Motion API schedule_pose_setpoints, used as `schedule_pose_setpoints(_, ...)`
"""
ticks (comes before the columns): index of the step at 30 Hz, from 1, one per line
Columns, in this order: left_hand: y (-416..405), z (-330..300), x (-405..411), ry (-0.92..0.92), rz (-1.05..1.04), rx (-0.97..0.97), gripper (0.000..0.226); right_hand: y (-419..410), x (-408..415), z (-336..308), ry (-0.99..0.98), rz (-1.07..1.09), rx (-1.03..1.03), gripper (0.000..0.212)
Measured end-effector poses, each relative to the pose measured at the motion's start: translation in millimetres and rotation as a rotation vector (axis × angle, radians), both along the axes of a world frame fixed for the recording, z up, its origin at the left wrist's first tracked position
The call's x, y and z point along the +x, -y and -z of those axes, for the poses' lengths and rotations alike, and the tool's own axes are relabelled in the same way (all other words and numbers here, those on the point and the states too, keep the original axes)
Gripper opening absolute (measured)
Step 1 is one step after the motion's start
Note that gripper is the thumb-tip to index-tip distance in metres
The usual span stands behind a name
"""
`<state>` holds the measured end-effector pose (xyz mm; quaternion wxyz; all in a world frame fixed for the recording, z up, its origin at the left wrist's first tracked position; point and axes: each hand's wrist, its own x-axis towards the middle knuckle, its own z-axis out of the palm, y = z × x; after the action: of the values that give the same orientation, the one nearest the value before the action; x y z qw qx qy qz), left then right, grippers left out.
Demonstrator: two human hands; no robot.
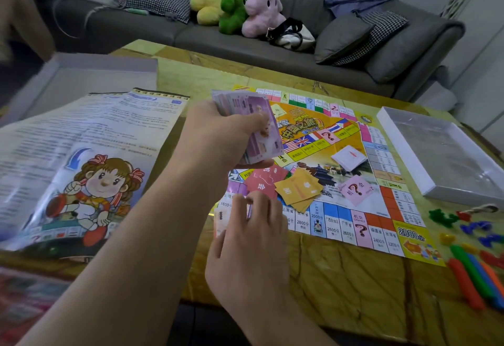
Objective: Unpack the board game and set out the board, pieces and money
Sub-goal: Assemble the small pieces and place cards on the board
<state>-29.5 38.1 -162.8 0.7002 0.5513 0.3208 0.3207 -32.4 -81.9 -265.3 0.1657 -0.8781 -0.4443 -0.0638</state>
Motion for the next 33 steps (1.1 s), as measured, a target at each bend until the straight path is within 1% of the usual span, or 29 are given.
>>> schedule_pose_setpoints(1, 0.0, 0.5, -0.4, -0.002, 0.0, 0.006, 0.021, 2.6, 2.6, -2.8, 0.0, -0.02, 0.02, 0.05)
schedule_pose_setpoints(2, 0.3, 0.8, -1.0, -0.003, 0.001, 0.009, 0.02, 6.3, 6.3, -5.7, -0.01, -0.065, 0.049, 0.049)
schedule_pose_setpoints(4, 0.7, 0.7, -2.2, 0.0, 0.006, 0.01, 0.019, 14.0, 15.5, -11.2, -0.093, -0.218, 0.047, 0.035)
schedule_pose_setpoints(6, 1.8, 0.7, -3.1, 0.01, 0.015, 0.002, 0.019, 20.4, 22.6, -15.1, -0.096, -0.368, -0.048, 0.022)
schedule_pose_setpoints(7, 3.3, 0.5, -2.6, 0.018, 0.022, -0.01, 0.018, 23.2, 25.1, -16.0, -0.07, -0.417, -0.089, 0.022)
schedule_pose_setpoints(9, 7.9, -0.4, -1.4, 0.031, 0.048, -0.044, 0.019, 27.0, 28.1, -15.8, -0.063, -0.431, -0.115, 0.029)
schedule_pose_setpoints(11, 13.5, -1.0, -0.6, 0.029, 0.089, -0.078, 0.022, 32.0, 31.7, -19.5, -0.119, -0.415, -0.057, 0.031)
schedule_pose_setpoints(12, 16.5, -1.0, -0.9, 0.032, 0.117, -0.096, 0.023, 36.7, 36.4, -25.1, -0.179, -0.379, -0.017, 0.027)
schedule_pose_setpoints(13, 20.2, -1.2, -0.3, 0.036, 0.152, -0.111, 0.023, 43.7, 45.4, -33.3, -0.283, -0.31, 0.014, 0.024)
schedule_pose_setpoints(15, 26.9, -0.3, 0.6, 0.03, 0.237, -0.125, 0.028, 62.9, 72.8, -51.4, -0.536, -0.155, 0.11, 0.03)
schedule_pose_setpoints(16, 30.9, 0.0, 2.0, 0.026, 0.28, -0.127, 0.031, 73.6, 89.9, -60.3, -0.629, -0.116, 0.189, 0.031)
schedule_pose_setpoints(17, 34.8, 0.6, 3.0, 0.026, 0.319, -0.127, 0.031, 82.7, 105.8, -70.0, -0.739, -0.104, 0.284, 0.032)
schedule_pose_setpoints(19, 43.5, 1.8, 5.3, 0.026, 0.396, -0.126, 0.027, 96.4, 128.2, -86.2, -1.018, -0.146, 0.471, 0.034)
schedule_pose_setpoints(20, 49.1, 1.9, 6.9, 0.024, 0.435, -0.133, 0.026, 101.0, 132.0, -91.9, -1.091, -0.188, 0.53, 0.031)
schedule_pose_setpoints(21, 54.9, 2.7, 8.0, 0.025, 0.479, -0.143, 0.024, 103.3, 132.8, -94.8, -1.067, -0.215, 0.545, 0.027)
schedule_pose_setpoints(22, 62.0, 3.8, 12.3, 0.025, 0.527, -0.154, 0.023, 106.4, 132.9, -96.4, -1.004, -0.216, 0.536, 0.023)
schedule_pose_setpoints(23, 68.0, 5.3, 15.3, 0.023, 0.567, -0.165, 0.021, 107.4, 130.9, -95.6, -0.945, -0.205, 0.535, 0.021)
schedule_pose_setpoints(25, 77.1, 8.2, 21.7, 0.012, 0.608, -0.185, 0.021, 110.1, 129.7, -90.0, -0.905, -0.155, 0.601, 0.018)
schedule_pose_setpoints(27, 82.7, 11.4, 28.4, 0.0, 0.623, -0.201, 0.023, 115.0, 136.5, -79.0, -0.93, -0.1, 0.668, 0.012)
schedule_pose_setpoints(30, 87.0, 13.1, 33.8, -0.005, 0.626, -0.231, 0.021, 121.7, 147.5, -69.3, -0.959, -0.066, 0.668, 0.004)
schedule_pose_setpoints(33, 89.6, 13.5, 38.8, 0.006, 0.616, -0.244, 0.02, 128.7, 157.8, -65.6, -0.974, -0.027, 0.7, 0.004)
